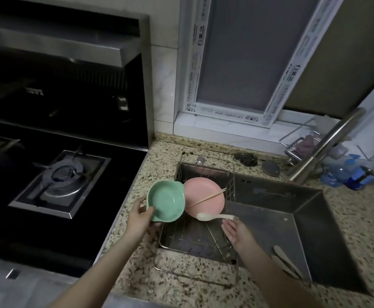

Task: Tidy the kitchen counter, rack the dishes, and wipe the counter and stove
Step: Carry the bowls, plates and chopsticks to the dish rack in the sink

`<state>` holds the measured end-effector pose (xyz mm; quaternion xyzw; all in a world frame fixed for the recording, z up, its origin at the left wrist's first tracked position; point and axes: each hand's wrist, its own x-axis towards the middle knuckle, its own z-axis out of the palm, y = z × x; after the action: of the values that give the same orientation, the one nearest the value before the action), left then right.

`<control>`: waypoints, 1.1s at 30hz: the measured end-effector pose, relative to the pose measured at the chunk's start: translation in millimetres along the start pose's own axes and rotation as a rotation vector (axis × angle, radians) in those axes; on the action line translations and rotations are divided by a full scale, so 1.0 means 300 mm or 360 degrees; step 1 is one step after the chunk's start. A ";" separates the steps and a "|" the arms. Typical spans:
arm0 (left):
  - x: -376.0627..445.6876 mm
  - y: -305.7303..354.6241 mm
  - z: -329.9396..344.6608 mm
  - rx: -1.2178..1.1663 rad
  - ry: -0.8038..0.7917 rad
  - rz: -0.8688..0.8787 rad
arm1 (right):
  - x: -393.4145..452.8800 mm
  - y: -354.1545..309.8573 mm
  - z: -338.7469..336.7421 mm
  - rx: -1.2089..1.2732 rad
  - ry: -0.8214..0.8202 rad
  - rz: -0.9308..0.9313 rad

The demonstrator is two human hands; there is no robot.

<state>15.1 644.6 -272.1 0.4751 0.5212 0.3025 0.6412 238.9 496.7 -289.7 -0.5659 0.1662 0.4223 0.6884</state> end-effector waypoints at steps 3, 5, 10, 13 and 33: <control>0.027 -0.007 0.005 -0.0015 -0.0018 -0.0033 | 0.068 -0.005 0.035 -0.0125 0.0034 -0.0010; 0.048 -0.010 0.009 -0.0037 -0.0019 -0.0044 | 0.123 -0.009 0.060 -0.0209 0.0049 -0.0019; 0.112 -0.011 0.027 -0.0029 -0.0001 -0.0060 | 0.250 -0.014 0.118 -0.0479 0.0084 0.0028; 0.154 0.004 0.049 -0.0034 -0.0024 -0.0058 | 0.301 -0.027 0.142 -0.0610 0.0086 0.0080; 0.182 0.139 0.200 0.0145 -0.0266 0.0088 | 0.098 -0.251 0.308 -0.0552 -0.0374 0.0141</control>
<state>91.7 690.5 -253.9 0.5417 0.4657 0.2553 0.6515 291.3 592.9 -234.4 -0.6149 0.0345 0.5373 0.5762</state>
